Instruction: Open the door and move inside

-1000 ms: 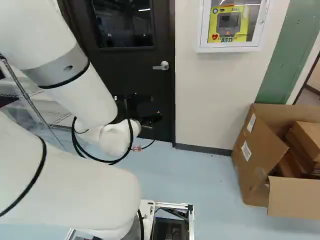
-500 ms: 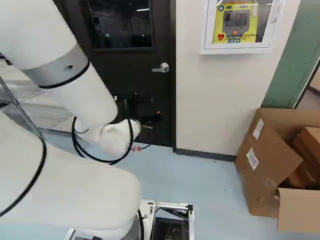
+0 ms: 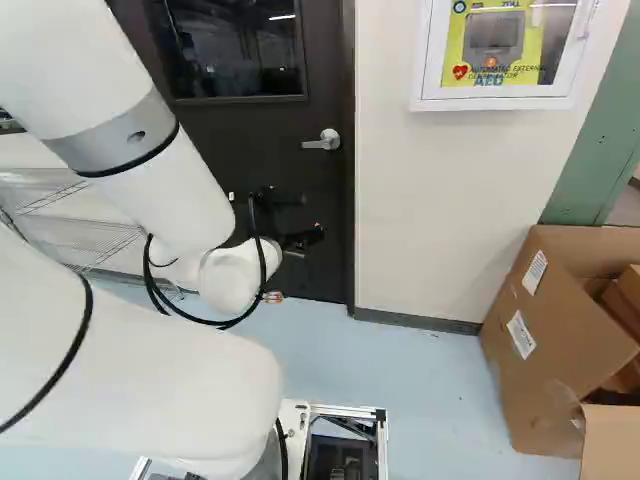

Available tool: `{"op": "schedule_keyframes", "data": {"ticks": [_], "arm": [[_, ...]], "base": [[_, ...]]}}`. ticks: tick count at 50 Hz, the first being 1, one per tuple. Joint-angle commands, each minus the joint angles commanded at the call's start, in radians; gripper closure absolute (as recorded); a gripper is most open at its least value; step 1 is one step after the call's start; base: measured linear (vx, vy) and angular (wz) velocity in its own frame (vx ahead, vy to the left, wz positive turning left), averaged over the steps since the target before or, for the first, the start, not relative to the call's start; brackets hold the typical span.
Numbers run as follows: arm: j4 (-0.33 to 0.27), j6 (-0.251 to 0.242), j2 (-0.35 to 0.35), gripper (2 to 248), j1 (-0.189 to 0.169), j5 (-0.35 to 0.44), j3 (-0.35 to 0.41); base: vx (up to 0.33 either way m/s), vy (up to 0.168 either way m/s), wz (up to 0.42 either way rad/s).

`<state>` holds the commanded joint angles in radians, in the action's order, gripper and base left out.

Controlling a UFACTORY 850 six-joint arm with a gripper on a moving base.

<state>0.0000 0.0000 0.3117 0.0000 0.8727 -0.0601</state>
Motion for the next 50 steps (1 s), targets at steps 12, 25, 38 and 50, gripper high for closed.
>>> {"op": "schedule_keyframes", "data": {"ticks": [12, 25, 38, 50], "arm": [[0.000, 0.000, 0.000, 3, 0.000, 0.000, 0.000], [0.000, 0.000, 0.000, 3, 0.000, 0.000, 0.000], [0.000, 0.000, 0.000, 3, 0.000, 0.000, 0.000], [0.000, 0.000, -0.047, 3, 0.009, 0.000, -0.041]], "base": [[0.161, 0.067, -0.022], [0.151, 0.068, -0.021], [0.147, 0.066, -0.019], [0.029, 0.016, 0.000]]}}
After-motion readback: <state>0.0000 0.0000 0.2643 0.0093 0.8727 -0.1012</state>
